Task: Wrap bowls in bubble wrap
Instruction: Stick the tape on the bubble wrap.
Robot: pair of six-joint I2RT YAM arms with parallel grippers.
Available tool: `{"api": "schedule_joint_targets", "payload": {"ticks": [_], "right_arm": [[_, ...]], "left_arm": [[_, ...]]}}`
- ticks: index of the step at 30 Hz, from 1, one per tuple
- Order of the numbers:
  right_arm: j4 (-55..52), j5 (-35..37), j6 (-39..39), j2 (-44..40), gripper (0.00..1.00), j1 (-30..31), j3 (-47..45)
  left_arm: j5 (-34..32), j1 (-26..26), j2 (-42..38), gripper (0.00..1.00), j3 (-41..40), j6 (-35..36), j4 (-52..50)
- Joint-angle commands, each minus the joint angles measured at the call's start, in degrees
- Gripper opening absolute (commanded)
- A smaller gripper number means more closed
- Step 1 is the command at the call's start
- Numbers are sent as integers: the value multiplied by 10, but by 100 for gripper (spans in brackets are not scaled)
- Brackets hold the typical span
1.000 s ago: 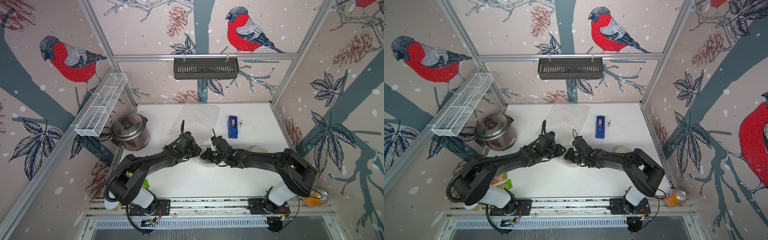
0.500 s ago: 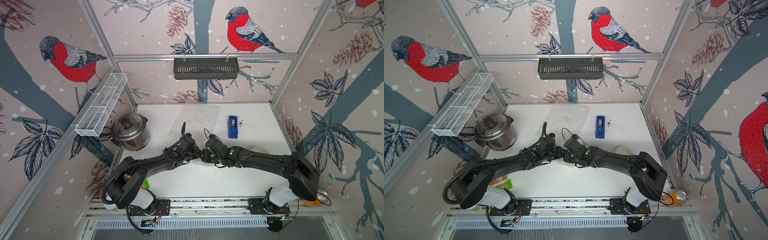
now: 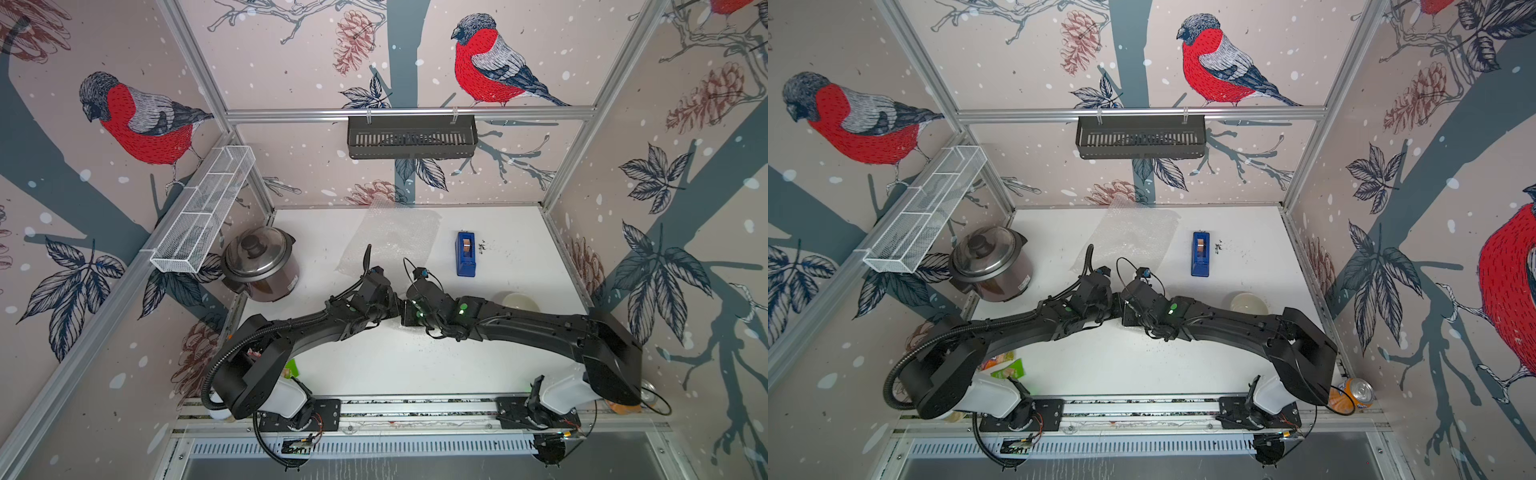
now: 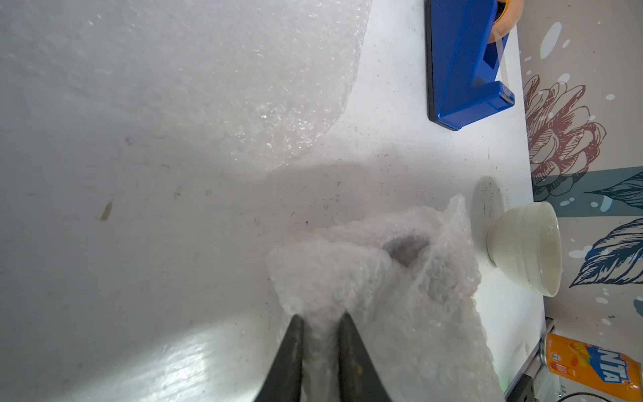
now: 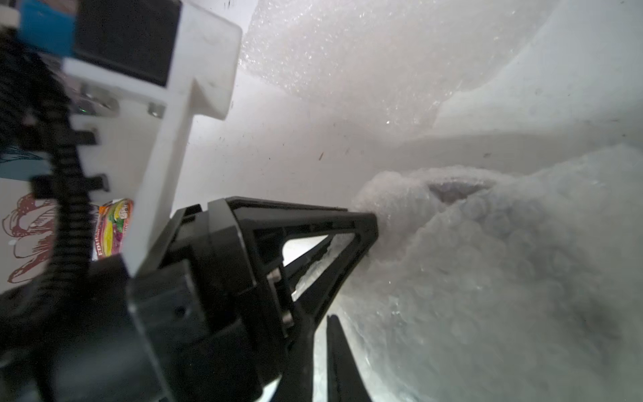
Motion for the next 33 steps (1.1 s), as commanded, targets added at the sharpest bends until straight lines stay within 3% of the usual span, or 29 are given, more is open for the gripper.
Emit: {"api": "schedule_joint_targets", "payload": {"ticks": [1,9,16,28,33], "right_arm": [[14,13,14,6,6,2,-28],[38,0,29,13,0,47,-47],[10,42,32,-68,9,26,-49],[25,5,57,3,0,55,-81],[-2,39,46,-62,4,38,-71]], "left_arm": [[6,-2,-2,20,-2,-5,7],[7,-2,0,19,-7,-10,12],[6,-3,-7,19,-12,-16,12],[8,-6,-16,19,-13,-26,10],[9,-9,-15,20,-14,-26,9]]}}
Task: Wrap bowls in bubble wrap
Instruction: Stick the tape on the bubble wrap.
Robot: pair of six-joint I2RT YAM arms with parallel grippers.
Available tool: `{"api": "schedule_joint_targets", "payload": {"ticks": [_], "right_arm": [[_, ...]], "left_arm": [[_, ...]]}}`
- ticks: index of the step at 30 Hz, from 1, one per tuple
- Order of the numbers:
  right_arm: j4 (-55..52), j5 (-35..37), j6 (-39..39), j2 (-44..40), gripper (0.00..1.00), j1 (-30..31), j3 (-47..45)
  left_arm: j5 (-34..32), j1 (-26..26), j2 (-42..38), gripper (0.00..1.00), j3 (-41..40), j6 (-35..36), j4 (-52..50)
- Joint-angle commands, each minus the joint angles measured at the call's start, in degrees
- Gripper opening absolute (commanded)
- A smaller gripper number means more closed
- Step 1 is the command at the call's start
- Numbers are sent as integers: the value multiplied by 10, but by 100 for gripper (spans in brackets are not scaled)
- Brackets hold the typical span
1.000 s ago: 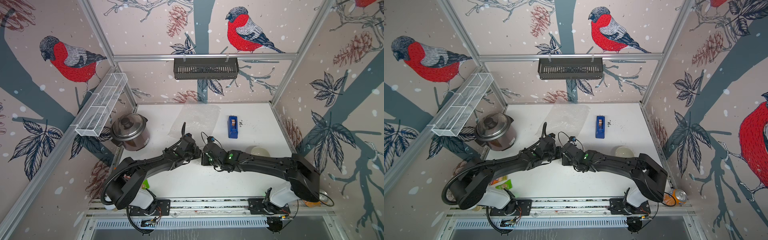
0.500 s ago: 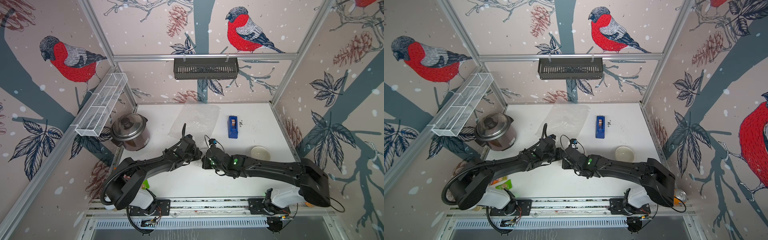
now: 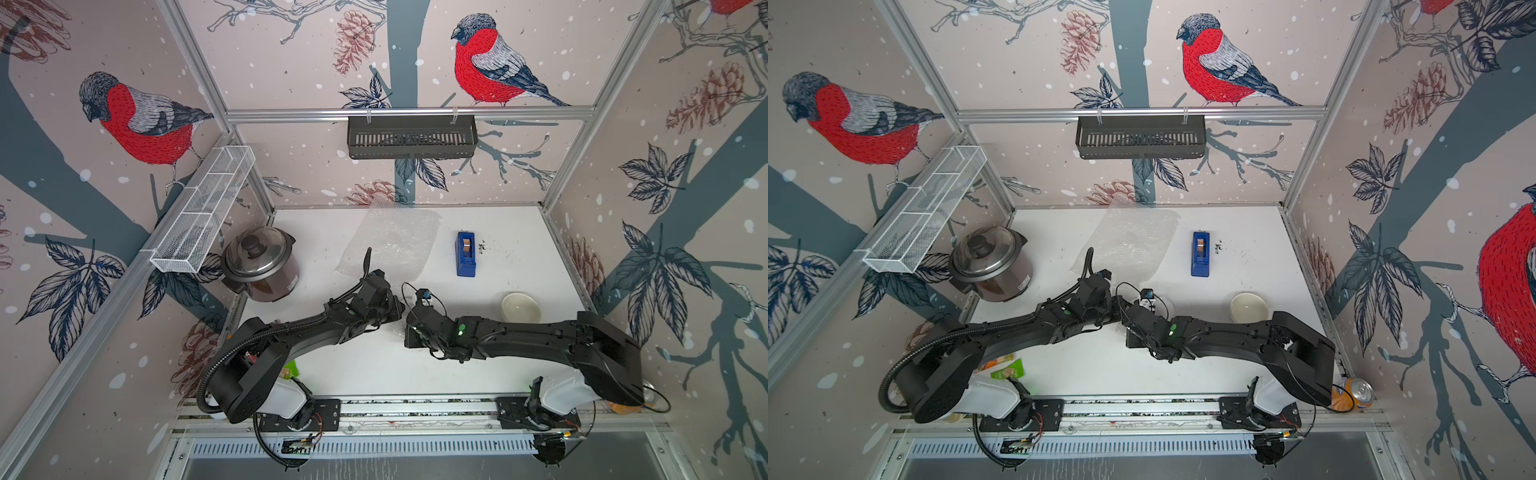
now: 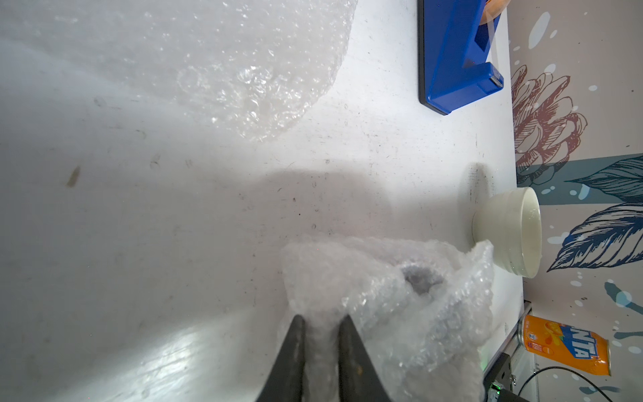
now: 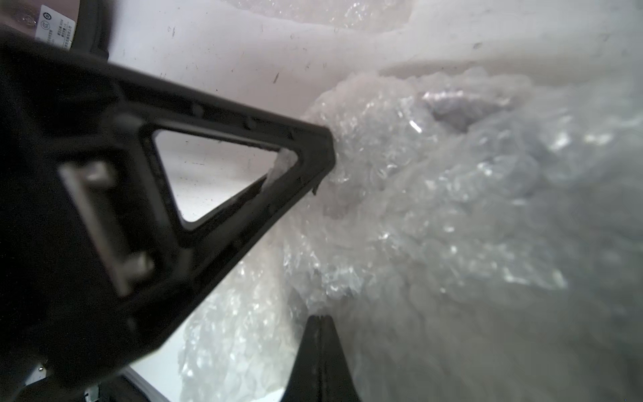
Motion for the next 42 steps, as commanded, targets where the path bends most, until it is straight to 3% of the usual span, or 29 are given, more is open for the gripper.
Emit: {"api": "schedule_joint_targets", "payload": {"ticks": [1,9,22,32,42], "right_arm": [[-21,19,-3,-37,5,-16,10],[11,-29,-46,-12,6,-96,33],[43,-62,-58,81,5,-97,50],[-66,3,-85,-6,23,-67,108],[-33,-14,-51,-23,10,-52,29]], "left_arm": [[-5,-2,-2,21,0,-6,5],[-11,-4,-33,35,-8,-11,-26],[-13,0,-96,57,-33,-20,-85],[22,0,-110,58,-52,-29,-61],[34,0,-99,42,-59,-28,-46]]}}
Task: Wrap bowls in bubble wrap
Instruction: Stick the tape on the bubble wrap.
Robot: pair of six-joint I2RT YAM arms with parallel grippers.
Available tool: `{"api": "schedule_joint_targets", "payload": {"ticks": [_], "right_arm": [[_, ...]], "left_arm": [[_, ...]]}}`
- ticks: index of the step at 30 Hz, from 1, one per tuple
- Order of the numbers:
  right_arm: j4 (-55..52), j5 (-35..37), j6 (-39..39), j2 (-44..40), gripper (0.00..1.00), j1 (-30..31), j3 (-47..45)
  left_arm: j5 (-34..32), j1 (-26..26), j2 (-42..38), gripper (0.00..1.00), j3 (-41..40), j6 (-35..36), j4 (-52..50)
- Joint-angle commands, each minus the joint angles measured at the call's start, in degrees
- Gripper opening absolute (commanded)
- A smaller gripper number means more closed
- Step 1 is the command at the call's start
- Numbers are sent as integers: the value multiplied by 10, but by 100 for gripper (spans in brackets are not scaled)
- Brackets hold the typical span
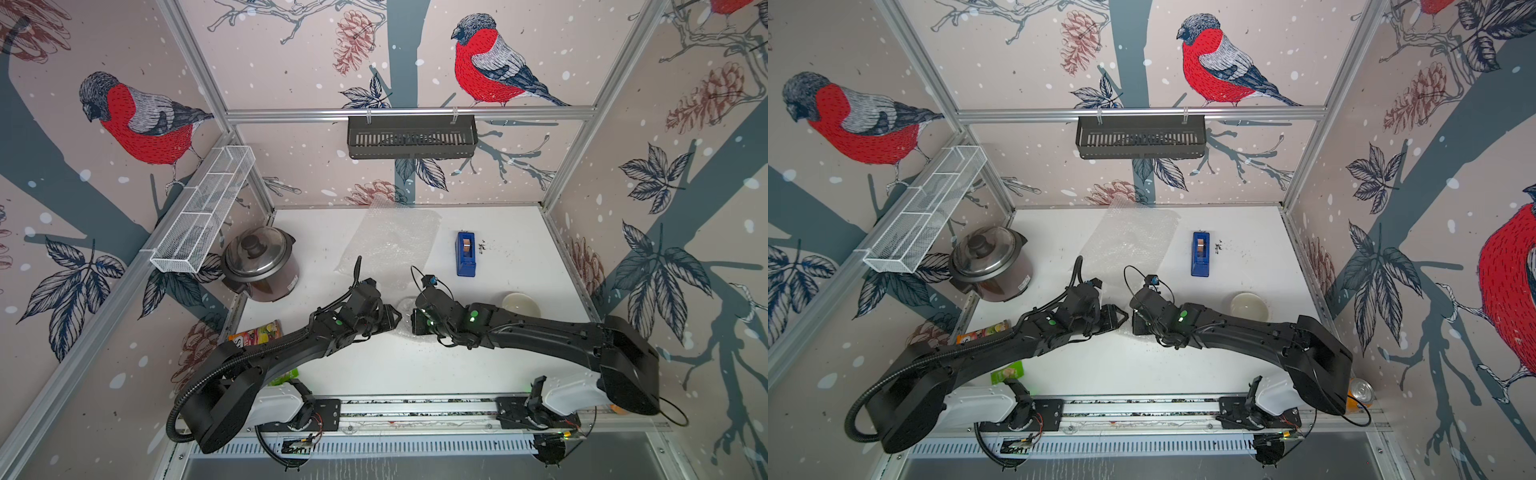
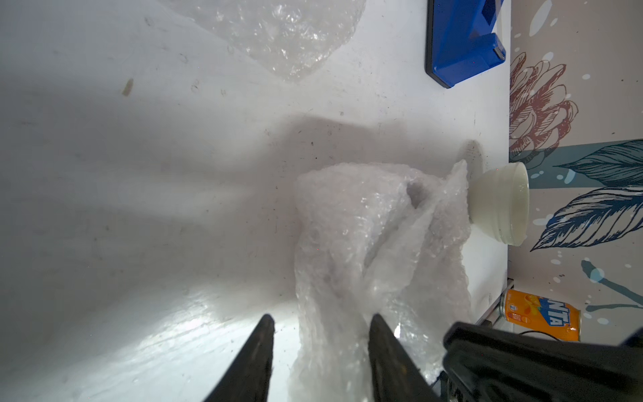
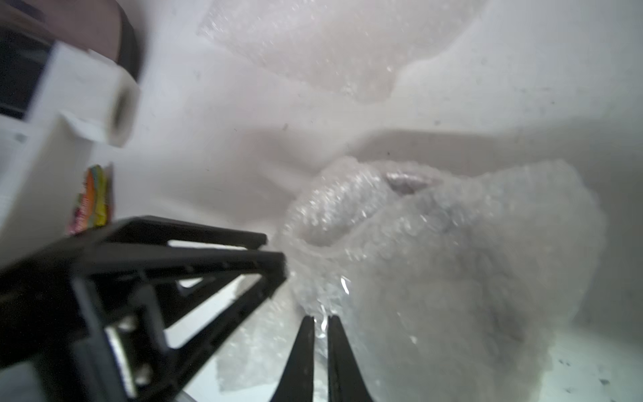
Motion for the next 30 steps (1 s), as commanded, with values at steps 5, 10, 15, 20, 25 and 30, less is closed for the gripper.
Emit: {"api": "schedule_joint_targets", "payload": {"ticks": [5,10,15,20,25,30], "right_arm": [[48,-23,-11,37,6,-30,21],[58,-38,-24,81,5,-38,42],[79,-51,-25,122,4,-48,43],[108,-70,-15,154,2,-58,22],[84,-63,-22,124,3,-46,45],[34,-20,-33,23,30,-52,69]], "left_arm": [[1,0,0,39,-7,0,18],[-1,0,4,38,0,9,18],[1,0,10,36,-1,13,20],[2,0,12,33,-4,15,25],[5,0,20,28,-9,14,34],[-1,0,22,12,-10,8,39]]}}
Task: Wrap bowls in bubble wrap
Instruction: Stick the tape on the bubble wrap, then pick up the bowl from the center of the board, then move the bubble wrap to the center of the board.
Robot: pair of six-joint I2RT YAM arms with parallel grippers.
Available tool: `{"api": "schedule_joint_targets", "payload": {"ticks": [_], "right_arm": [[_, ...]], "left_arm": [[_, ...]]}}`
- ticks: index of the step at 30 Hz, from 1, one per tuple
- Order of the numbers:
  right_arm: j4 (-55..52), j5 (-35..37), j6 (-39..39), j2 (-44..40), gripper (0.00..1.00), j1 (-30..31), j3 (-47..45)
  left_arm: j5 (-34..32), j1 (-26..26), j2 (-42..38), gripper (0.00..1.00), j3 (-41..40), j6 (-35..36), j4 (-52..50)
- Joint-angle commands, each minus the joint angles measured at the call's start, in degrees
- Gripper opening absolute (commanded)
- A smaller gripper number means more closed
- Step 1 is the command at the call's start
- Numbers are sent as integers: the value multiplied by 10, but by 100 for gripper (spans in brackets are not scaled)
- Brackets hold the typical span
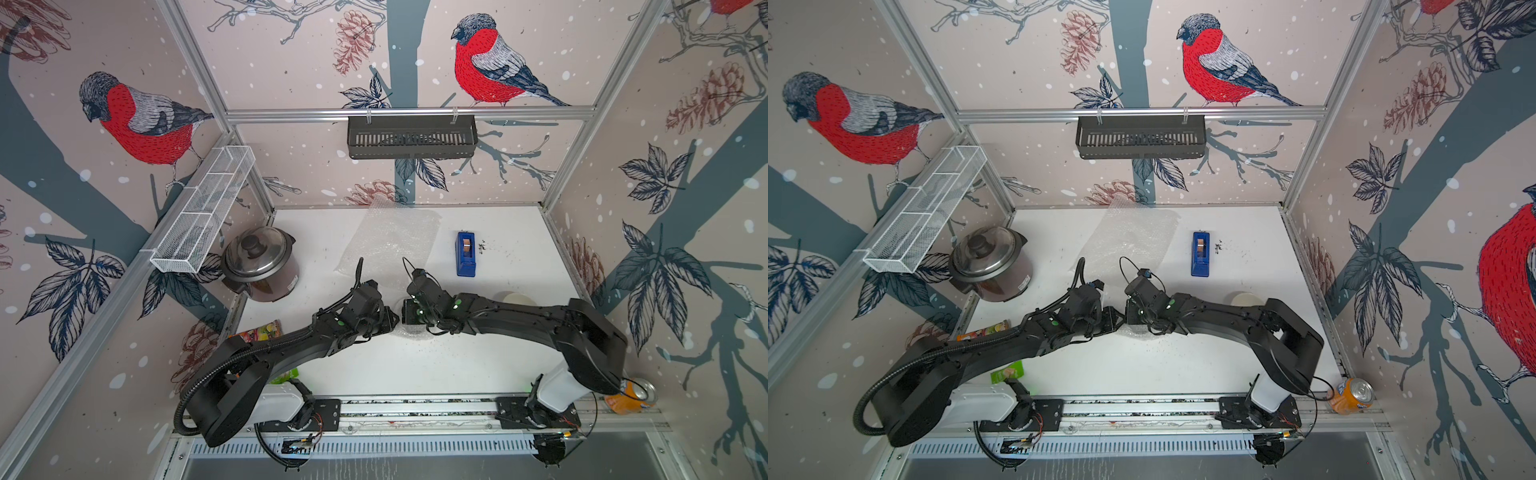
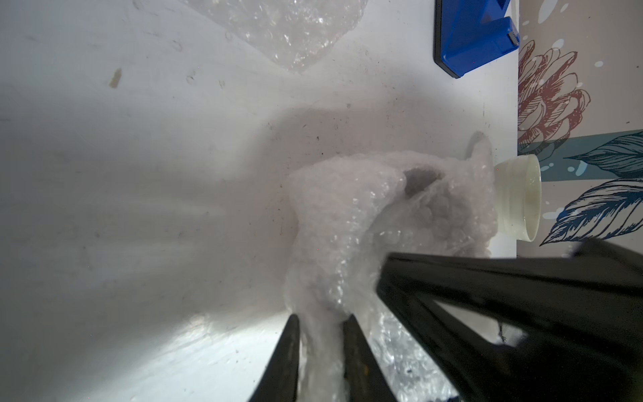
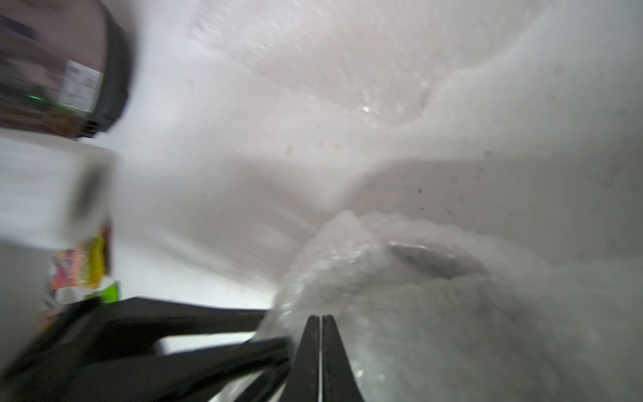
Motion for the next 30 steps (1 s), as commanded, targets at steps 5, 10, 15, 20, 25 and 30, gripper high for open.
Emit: {"api": "schedule_joint_targets", "payload": {"ticks": [5,10,15,20,25,30], "right_arm": [[-41,32,-39,-97,72,-95,-13],[-45,-56,-101,-22,70,-187,35],[-63,-58,-152,108,67,-208,146],[-96,-31,-165,253,67,-207,251],[-135,8,-173,358,63,-194,320],[-150,42,-173,363,29,-168,287]], "left_arm": [[-17,0,-12,0,7,-8,1],[-35,12,-35,0,11,-12,-34],[-32,56,-88,0,13,-12,-79],[-83,92,-153,0,36,-6,-145],[-113,153,-206,0,79,4,-196],[-90,194,-180,0,99,12,-192]]}}
